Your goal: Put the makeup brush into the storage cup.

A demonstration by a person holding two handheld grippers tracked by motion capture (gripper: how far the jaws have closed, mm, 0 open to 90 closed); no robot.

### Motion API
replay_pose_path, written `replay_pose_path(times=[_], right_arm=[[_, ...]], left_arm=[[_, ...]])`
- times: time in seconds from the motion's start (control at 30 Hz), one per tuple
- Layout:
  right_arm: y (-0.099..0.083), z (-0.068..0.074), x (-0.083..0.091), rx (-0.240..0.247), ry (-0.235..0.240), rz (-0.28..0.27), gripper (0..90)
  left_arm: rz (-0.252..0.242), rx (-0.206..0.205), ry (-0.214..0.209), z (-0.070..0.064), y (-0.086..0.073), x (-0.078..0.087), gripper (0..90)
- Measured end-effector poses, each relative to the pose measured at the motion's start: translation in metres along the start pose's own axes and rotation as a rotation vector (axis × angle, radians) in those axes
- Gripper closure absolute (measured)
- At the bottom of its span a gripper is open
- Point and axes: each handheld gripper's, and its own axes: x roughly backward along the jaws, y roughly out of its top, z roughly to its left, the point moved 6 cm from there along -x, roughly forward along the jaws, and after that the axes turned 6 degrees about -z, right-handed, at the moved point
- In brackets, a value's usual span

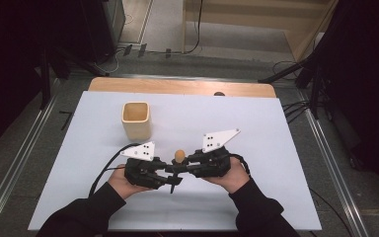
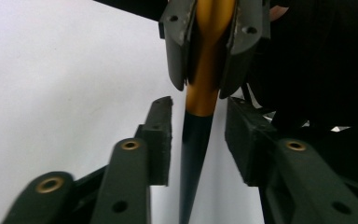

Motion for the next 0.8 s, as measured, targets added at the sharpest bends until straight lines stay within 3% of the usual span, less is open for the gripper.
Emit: replay_pose_path(times=[0.3, 0.6, 0.63, 0.8], right_arm=[[-0.0012, 0.0014, -0.0020, -0.004, 0.019, 0.010, 78.4], [-0.0007, 0.0015, -0.0018, -0.004, 0.024, -0.001, 76.2], [0.0022, 0.0026, -0.0006, 0.017, 0.019, -0.033, 61.6], [0.0062, 0.0033, 0.0053, 0.060, -0.014, -0.085, 48.5]], left_arm=[[0.008, -0.008, -0.006, -0.0006, -0.0007, -0.0002, 76.6], [0.000, -0.041, -0.009, -0.0021, 0.0007, 0.0015, 78.9], [-0.003, -0.048, -0.009, -0.0026, 0.0014, 0.0020, 79.0], [-0.015, -0.054, 0.002, -0.0017, 0.0035, 0.0060, 79.0]])
